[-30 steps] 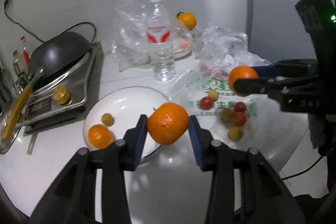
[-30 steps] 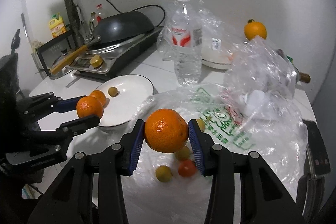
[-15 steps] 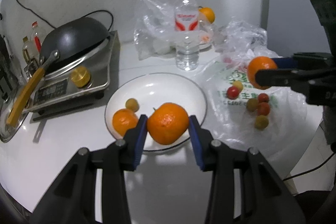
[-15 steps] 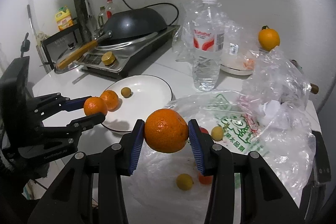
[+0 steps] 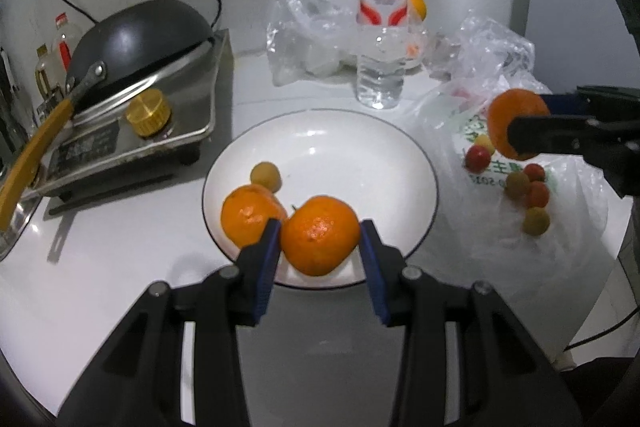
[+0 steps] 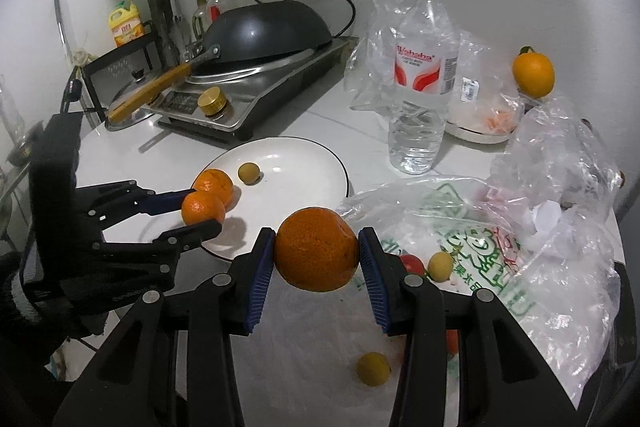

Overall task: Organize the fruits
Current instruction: 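Carry the orange into the white plate and open the left gripper while the right carries its orange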

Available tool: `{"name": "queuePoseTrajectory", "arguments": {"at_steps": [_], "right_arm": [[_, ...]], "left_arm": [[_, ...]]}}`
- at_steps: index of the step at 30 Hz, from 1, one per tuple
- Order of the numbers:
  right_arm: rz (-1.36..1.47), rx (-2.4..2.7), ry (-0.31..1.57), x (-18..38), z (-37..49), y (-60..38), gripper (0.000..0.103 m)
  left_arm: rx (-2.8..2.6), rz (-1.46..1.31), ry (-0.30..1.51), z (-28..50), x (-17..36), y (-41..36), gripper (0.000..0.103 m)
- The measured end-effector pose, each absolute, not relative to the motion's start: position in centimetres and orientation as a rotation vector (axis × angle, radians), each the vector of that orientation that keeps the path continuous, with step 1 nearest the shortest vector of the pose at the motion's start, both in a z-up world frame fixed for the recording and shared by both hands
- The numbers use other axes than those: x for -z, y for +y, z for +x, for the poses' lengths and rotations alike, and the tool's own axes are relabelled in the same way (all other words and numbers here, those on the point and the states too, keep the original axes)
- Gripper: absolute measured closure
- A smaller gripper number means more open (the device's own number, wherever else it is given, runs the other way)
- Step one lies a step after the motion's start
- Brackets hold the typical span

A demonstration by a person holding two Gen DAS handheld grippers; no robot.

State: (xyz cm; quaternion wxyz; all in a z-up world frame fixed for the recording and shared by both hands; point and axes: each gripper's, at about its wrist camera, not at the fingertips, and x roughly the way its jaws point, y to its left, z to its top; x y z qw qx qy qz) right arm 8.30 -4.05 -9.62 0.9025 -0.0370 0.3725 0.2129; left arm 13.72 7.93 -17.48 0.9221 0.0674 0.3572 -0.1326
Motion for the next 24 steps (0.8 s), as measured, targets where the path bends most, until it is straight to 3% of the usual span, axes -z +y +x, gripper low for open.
{"name": "queuePoseTrajectory", "arguments": {"at_steps": [14,18,24], "right_arm": [[-0.101,-0.518,0.797,10.7,10.2,-0.4,0.058],[-0.111,-0.549,0.815,11.3,10.5,1.2,0.058],[-0.127,-0.562,0.85,12.5,11.5,2.9,0.058]], "left_arm": [[0.295,0.189,0.718,14.8,17.7,8.2,0.06],[0.299,0.158,0.73,14.5,18.1,8.9,0.052],[0.289,0.11,0.701,13.6,17.5,10.1,0.052]]}}
